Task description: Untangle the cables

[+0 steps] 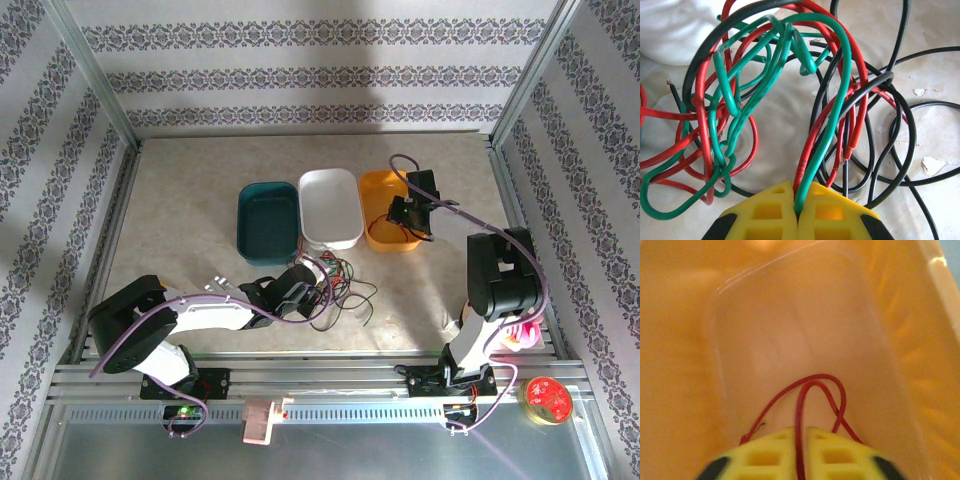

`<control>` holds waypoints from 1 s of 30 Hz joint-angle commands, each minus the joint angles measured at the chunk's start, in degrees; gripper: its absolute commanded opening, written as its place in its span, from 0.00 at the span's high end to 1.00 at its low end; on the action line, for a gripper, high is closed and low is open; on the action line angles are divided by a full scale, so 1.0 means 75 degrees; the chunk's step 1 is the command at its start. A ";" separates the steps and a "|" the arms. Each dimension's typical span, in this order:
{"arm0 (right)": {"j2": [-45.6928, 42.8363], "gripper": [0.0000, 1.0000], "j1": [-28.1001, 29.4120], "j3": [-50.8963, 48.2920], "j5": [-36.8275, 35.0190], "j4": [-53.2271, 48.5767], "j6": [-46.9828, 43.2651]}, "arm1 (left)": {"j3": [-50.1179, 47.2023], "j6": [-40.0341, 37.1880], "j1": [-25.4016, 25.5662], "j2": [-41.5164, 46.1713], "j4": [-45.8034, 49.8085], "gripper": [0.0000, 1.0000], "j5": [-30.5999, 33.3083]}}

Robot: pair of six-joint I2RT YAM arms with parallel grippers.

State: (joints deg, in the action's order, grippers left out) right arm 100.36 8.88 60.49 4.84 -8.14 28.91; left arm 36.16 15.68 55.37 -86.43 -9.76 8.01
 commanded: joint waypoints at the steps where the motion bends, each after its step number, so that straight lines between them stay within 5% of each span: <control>1: -0.0201 0.59 0.0138 0.0453 -0.0243 0.0002 -0.0112 | 0.0263 -0.0053 -0.0118 0.0005 0.0071 1.00 0.0162; 7: -0.1260 0.42 0.0387 0.0263 -0.1055 -0.0150 -0.0579 | 0.0293 -0.0052 -0.0188 -0.0003 0.0015 1.00 0.0090; 14: -0.3068 0.41 0.1192 -0.0668 -0.2693 -0.0739 -0.1239 | 0.0276 -0.0040 -0.0214 -0.0022 -0.0008 1.00 -0.0089; 16: -0.3500 0.42 0.1522 -0.1009 -0.2216 -0.0860 -0.1425 | 0.0288 -0.0052 -0.0229 -0.0048 0.0009 1.00 -0.0140; 23: -0.3962 0.46 0.2634 -0.2039 0.1694 -0.0944 -0.1657 | 0.0122 -0.0110 -0.0247 -0.0079 -0.0349 1.00 -0.0251; 30: -0.3374 0.59 0.2877 -0.2151 0.3113 -0.1018 -0.1540 | 0.0110 -0.0134 -0.0259 -0.0160 -0.0439 1.00 -0.0308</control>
State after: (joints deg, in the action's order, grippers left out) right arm 73.38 29.80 44.56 19.99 -15.38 17.78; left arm 36.88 15.46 54.24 -86.87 -9.93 6.20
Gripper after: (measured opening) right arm 0.421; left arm 0.048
